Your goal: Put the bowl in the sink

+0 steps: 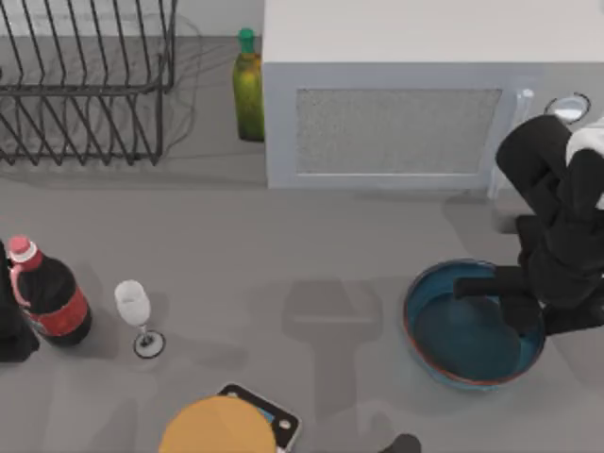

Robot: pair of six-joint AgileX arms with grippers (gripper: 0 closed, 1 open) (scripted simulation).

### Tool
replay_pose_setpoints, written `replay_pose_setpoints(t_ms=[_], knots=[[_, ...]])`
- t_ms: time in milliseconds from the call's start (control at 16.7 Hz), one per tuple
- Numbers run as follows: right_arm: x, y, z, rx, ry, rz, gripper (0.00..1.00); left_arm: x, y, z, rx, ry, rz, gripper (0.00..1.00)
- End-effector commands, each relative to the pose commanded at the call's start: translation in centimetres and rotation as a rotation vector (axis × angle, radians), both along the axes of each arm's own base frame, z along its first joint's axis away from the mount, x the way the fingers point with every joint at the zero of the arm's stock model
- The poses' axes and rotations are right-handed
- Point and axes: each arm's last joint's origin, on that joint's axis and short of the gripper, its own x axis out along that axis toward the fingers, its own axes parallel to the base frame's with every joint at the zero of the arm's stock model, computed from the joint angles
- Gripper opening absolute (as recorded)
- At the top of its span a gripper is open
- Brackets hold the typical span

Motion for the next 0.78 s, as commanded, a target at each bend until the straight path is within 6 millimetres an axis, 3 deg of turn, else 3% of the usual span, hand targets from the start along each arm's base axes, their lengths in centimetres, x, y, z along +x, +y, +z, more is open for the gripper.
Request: replay_pose_setpoints(t_ms=[180,600,780], knots=[[0.6,0.4,1.8,0.002,-0.006,0.004,0.0,0.0,0.0,0.0,0.0,0.0,0.0,1.0],[0.6,0.3,11.6,-0.011,0.027,0.0,0.0,0.0,0.0,0.0,0.0,0.0,0.0,1.0],[0.1,0.0,14.6,-0.002,0.004,0.0,0.0,0.0,0.0,0.0,0.0,0.0,0.0,1.0]])
